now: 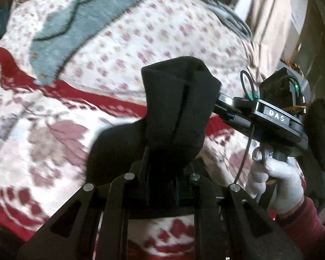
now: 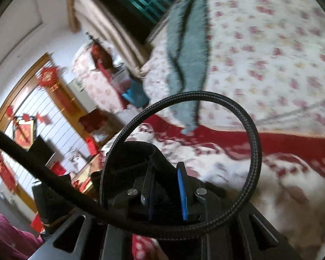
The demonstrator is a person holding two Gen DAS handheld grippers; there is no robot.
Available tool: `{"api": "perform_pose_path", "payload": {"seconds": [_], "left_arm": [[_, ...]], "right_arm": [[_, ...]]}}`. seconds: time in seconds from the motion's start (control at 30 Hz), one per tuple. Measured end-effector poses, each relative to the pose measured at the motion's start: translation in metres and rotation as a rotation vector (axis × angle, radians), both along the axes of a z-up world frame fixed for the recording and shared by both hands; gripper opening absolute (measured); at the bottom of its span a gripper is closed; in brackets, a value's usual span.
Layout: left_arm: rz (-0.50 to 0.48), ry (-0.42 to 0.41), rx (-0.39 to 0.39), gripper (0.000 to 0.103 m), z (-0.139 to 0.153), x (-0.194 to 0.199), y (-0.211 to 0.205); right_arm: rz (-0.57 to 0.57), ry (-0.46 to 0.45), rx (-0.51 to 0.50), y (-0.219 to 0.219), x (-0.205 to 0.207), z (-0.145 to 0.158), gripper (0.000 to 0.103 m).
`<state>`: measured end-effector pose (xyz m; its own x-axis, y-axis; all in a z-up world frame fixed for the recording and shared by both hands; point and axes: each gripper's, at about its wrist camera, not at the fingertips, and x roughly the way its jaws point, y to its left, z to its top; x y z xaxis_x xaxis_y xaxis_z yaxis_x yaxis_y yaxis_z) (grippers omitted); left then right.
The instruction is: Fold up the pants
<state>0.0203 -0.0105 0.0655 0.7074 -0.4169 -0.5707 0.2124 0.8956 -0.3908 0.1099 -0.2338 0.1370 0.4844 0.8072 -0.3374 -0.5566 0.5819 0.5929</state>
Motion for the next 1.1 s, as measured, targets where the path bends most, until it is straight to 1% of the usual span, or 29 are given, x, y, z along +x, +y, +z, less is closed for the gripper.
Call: {"api": "perform_pose_path", "payload": {"seconds": [0.07,0.13,0.17,0.2,0.23,0.27,0.3,0.37,0.47,0.53,0.57,0.63,0.7,0.8,0.83,0.93,0.97,1.0,1.03,1.07,1.1], "left_arm": [[-0.026,0.031,0.009,0.015,-0.013,0.002,-0.018],[-0.042,0.072,0.020,0.015,-0.030,0.005,-0.034],[-0.046,0.084,0.024,0.015,-0.035,0.006,-0.039],[-0.045,0.098,0.025,0.015,-0.041,0.005,-0.044],[-0.041,0.111,0.022,0.015,-0.045,0.005,-0.047],[-0.034,0.125,0.021,0.015,-0.048,0.005,-0.048],[-0.030,0.131,0.030,0.016,-0.049,0.002,-0.051],[-0.023,0.119,0.065,0.016,-0.046,0.000,-0.055],[-0.013,0.102,0.104,0.017,-0.040,-0.005,-0.059],[-0.007,0.080,0.126,0.019,-0.037,-0.008,-0.061],[-0.011,0.066,0.142,0.023,-0.037,-0.009,-0.062],[-0.033,0.061,0.169,0.027,-0.039,-0.009,-0.069],[-0.037,0.072,0.179,0.027,-0.044,-0.009,-0.073],[-0.034,0.050,0.213,0.027,-0.044,-0.012,-0.077],[-0.033,0.047,0.222,0.027,-0.044,-0.013,-0.079],[-0.040,0.032,0.258,0.027,-0.043,-0.019,-0.083],[-0.050,0.031,0.268,0.027,-0.042,-0.022,-0.084],[-0.069,0.036,0.270,0.027,-0.040,-0.027,-0.084],[-0.093,0.041,0.255,0.027,-0.038,-0.030,-0.082],[-0.119,0.044,0.225,0.027,-0.034,-0.035,-0.078],[-0.140,0.042,0.183,0.027,-0.029,-0.039,-0.070]], "right_arm": [[-0.051,0.040,0.000,-0.024,-0.008,-0.018,0.018],[-0.120,0.092,-0.039,-0.047,-0.015,-0.039,0.018],[-0.155,0.117,-0.061,-0.056,-0.018,-0.047,0.020],[-0.189,0.142,-0.080,-0.064,-0.021,-0.055,0.031],[-0.235,0.177,-0.105,-0.075,-0.025,-0.064,0.058],[-0.276,0.209,-0.123,-0.084,-0.027,-0.070,0.068],[-0.309,0.241,-0.125,-0.094,-0.031,-0.075,0.071],[-0.341,0.281,-0.055,-0.114,-0.039,-0.082,0.071],[-0.384,0.319,0.044,-0.138,-0.050,-0.082,0.071],[-0.361,0.345,0.147,-0.142,-0.053,-0.078,0.072],[-0.341,0.357,0.193,-0.140,-0.054,-0.077,0.073],[-0.286,0.400,0.278,-0.131,-0.054,-0.078,0.079],[-0.241,0.444,0.324,-0.118,-0.051,-0.079,0.080],[-0.179,0.491,0.342,-0.086,-0.041,-0.081,0.080],[-0.171,0.506,0.331,-0.075,-0.039,-0.083,0.080],[-0.136,0.589,0.263,-0.046,-0.026,-0.093,0.080],[-0.124,0.588,0.251,-0.041,-0.025,-0.095,0.080],[-0.122,0.571,0.242,-0.038,-0.026,-0.095,0.076],[-0.128,0.539,0.228,-0.039,-0.028,-0.094,0.065],[-0.135,0.517,0.215,-0.041,-0.028,-0.092,0.059],[-0.145,0.503,0.190,-0.043,-0.029,-0.091,0.056]]}}
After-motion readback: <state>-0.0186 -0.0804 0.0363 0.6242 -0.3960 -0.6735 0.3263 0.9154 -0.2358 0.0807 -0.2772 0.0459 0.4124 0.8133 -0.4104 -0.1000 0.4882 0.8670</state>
